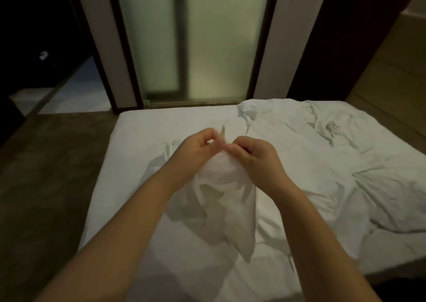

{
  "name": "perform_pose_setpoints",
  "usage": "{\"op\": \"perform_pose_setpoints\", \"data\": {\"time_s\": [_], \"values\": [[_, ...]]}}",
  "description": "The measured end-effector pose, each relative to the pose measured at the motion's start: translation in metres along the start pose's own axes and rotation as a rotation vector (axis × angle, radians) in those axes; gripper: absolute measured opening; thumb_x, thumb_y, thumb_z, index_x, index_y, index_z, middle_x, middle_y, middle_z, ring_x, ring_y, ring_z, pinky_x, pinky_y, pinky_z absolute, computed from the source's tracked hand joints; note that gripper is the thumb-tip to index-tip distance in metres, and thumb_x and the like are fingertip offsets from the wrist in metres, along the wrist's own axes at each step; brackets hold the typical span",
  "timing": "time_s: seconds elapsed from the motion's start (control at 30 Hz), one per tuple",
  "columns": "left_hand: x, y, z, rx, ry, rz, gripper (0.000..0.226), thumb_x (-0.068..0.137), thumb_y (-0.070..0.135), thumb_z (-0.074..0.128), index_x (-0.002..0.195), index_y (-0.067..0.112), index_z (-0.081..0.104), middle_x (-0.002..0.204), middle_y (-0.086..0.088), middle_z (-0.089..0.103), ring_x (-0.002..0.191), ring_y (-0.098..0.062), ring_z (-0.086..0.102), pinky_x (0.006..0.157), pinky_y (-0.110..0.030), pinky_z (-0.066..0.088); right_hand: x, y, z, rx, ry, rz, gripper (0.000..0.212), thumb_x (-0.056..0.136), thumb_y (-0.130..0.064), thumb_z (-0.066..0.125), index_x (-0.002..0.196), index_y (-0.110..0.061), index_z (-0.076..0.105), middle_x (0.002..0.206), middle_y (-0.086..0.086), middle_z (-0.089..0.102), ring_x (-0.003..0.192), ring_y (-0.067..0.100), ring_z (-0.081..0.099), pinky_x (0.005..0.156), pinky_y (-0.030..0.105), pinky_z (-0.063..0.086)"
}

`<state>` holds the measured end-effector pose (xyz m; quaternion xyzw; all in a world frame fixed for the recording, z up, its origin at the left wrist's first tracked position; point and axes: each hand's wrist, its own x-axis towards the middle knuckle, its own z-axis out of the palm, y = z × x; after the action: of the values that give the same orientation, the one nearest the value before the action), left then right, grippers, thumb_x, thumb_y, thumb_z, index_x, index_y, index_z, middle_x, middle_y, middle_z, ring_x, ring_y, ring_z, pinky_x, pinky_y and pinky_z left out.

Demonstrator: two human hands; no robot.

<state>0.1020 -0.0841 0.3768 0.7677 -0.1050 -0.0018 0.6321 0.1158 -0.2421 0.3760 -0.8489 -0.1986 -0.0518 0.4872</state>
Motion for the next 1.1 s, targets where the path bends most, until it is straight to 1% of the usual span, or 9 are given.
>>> {"op": "perform_pose_setpoints", "data": {"time_s": [0.13, 0.33, 0.47, 0.63, 0.7, 0.77, 0.87, 0.97, 1.1], "values": [[-0.009, -0.019, -0.035, 0.109, -0.199, -0.197, 0.006, 0.085, 0.026, 0.064, 0.087, 0.029, 0.06, 0.085, 0.003, 0.069, 0.076, -0.014, 0.067, 0.063, -0.022, 0.053, 0.005, -0.01, 0.015, 0.03, 0.197, 0.071, 0.03, 0.088, -0.025, 0.062, 0.059, -0.024, 0.061, 0.052, -0.011, 0.052, 0.051, 0.003, 0.043, 0.05, 0.015, 0.032], [0.009, -0.05, -0.071, 0.539, 0.152, 0.018, 0.012, 0.088, 0.011, 0.057, 0.084, 0.023, 0.056, 0.08, 0.008, 0.053, 0.073, -0.01, 0.051, 0.061, -0.013, 0.039, 0.002, -0.018, 0.045, 0.124, 0.511, 0.164, 0.043, 0.092, -0.027, 0.057, 0.054, -0.014, 0.04, 0.048, -0.012, 0.037, 0.051, 0.004, 0.033, 0.053, 0.023, 0.027], [0.017, -0.073, -0.098, 0.507, 0.314, 0.033, 0.011, 0.091, 0.011, 0.056, 0.089, 0.021, 0.06, 0.099, 0.004, 0.047, 0.084, -0.011, 0.051, 0.067, -0.005, 0.036, -0.004, -0.019, 0.037, 0.226, 0.653, 0.203, 0.041, 0.093, -0.028, 0.056, 0.065, 0.001, 0.046, 0.058, -0.002, 0.034, 0.057, 0.01, 0.032, 0.06, 0.031, 0.027], [0.02, -0.079, -0.112, 0.378, 0.081, -0.023, 0.019, 0.092, 0.01, 0.049, 0.086, 0.02, 0.064, 0.09, -0.001, 0.063, 0.087, -0.021, 0.058, 0.081, -0.033, 0.053, -0.003, -0.013, 0.034, -0.019, 0.673, 0.308, 0.035, 0.096, -0.029, 0.052, 0.078, 0.001, 0.057, 0.07, 0.005, 0.049, 0.069, 0.016, 0.044, 0.066, 0.031, 0.033], [0.018, -0.073, -0.11, 0.295, 0.034, -0.038, 0.023, 0.092, 0.009, 0.049, 0.083, 0.023, 0.065, 0.088, -0.002, 0.065, 0.089, -0.022, 0.06, 0.086, -0.042, 0.053, -0.003, -0.013, 0.037, -0.343, 0.636, 0.326, 0.02, 0.094, -0.032, 0.054, 0.097, -0.015, 0.063, 0.093, 0.002, 0.06, 0.091, 0.021, 0.054, 0.077, 0.034, 0.039], [0.016, -0.063, -0.106, 0.265, -0.006, -0.027, 0.025, 0.091, 0.008, 0.05, 0.08, 0.027, 0.064, 0.087, 0.004, 0.064, 0.088, -0.016, 0.059, 0.087, -0.038, 0.053, 0.0, -0.024, 0.054, -0.431, 0.442, 0.256, 0.034, 0.089, -0.038, 0.059, 0.118, -0.019, 0.059, 0.114, 0.001, 0.06, 0.107, 0.021, 0.052, 0.091, 0.035, 0.038], [0.014, -0.043, -0.098, 0.362, -0.027, 0.069, 0.023, 0.088, 0.008, 0.055, 0.083, 0.028, 0.063, 0.082, 0.016, 0.058, 0.082, -0.002, 0.055, 0.081, -0.022, 0.049, 0.011, -0.041, 0.096, -0.424, 0.046, 0.178, 0.032, 0.088, -0.045, 0.058, 0.11, -0.022, 0.062, 0.096, -0.006, 0.064, 0.088, 0.012, 0.056, 0.077, 0.028, 0.039], [0.011, -0.032, -0.101, 0.406, 0.05, 0.113, 0.018, 0.09, 0.014, 0.058, 0.087, 0.031, 0.061, 0.081, 0.018, 0.058, 0.079, -0.001, 0.056, 0.074, -0.012, 0.046, 0.017, -0.047, 0.109, -0.13, 0.206, 0.19, 0.029, 0.089, -0.036, 0.06, 0.066, -0.02, 0.051, 0.059, -0.01, 0.047, 0.054, 0.003, 0.042, 0.055, 0.018, 0.031], [-0.003, -0.043, -0.099, 0.255, 0.002, -0.032, 0.004, 0.091, 0.028, 0.058, 0.09, 0.031, 0.055, 0.088, 0.01, 0.062, 0.082, -0.009, 0.061, 0.073, -0.017, 0.052, 0.02, -0.057, 0.096, 0.247, 0.316, 0.248, 0.027, 0.09, -0.024, 0.06, 0.074, -0.002, 0.061, 0.063, 0.0, 0.052, 0.059, 0.007, 0.046, 0.058, 0.021, 0.039]]}}
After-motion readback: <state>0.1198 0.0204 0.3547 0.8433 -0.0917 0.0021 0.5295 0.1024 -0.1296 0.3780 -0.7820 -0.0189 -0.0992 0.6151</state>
